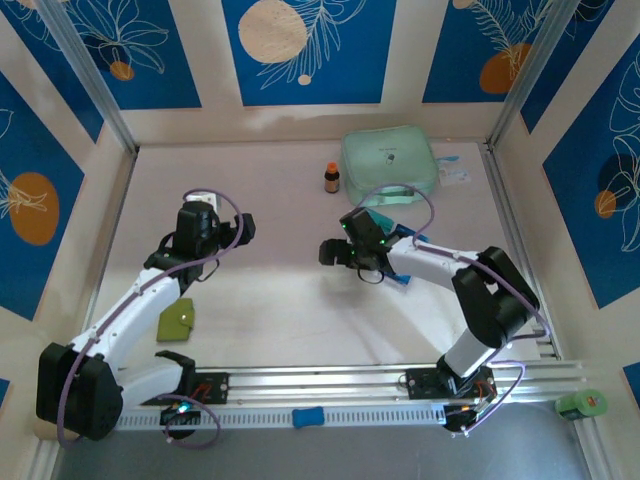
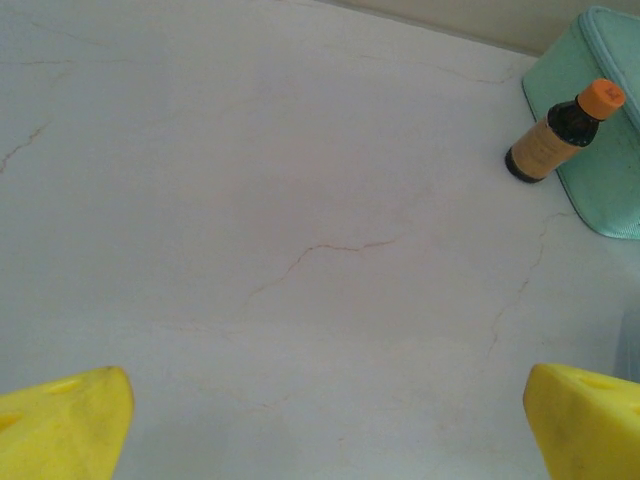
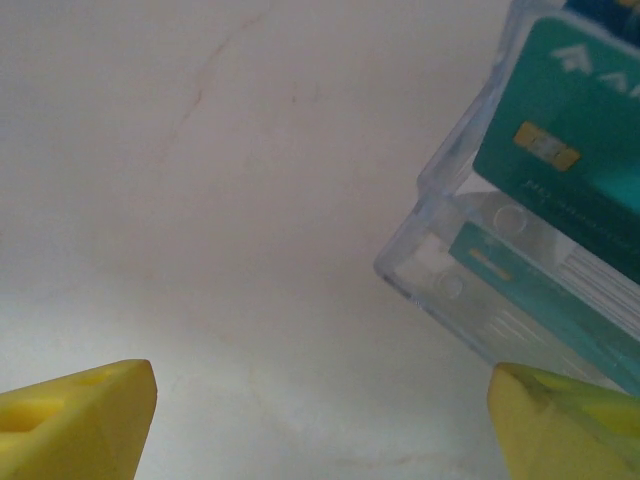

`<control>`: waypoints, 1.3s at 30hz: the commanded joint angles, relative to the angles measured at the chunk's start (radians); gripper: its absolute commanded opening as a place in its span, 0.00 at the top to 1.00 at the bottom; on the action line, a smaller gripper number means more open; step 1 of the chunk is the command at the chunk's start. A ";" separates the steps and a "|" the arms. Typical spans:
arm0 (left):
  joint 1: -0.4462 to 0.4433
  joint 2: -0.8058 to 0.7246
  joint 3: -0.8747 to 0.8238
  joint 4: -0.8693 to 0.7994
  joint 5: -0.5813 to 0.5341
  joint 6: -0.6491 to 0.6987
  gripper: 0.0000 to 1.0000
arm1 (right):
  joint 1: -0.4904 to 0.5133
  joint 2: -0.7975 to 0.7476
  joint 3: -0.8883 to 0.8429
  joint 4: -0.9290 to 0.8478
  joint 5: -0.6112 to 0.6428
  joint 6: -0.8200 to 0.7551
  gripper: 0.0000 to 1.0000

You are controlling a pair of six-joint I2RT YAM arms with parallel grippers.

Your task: Put the credit cards into the card holder

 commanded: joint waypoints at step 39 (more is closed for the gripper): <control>0.429 -0.066 0.121 -0.432 0.075 -0.076 0.00 | 0.430 0.596 0.768 0.079 -0.603 0.276 0.59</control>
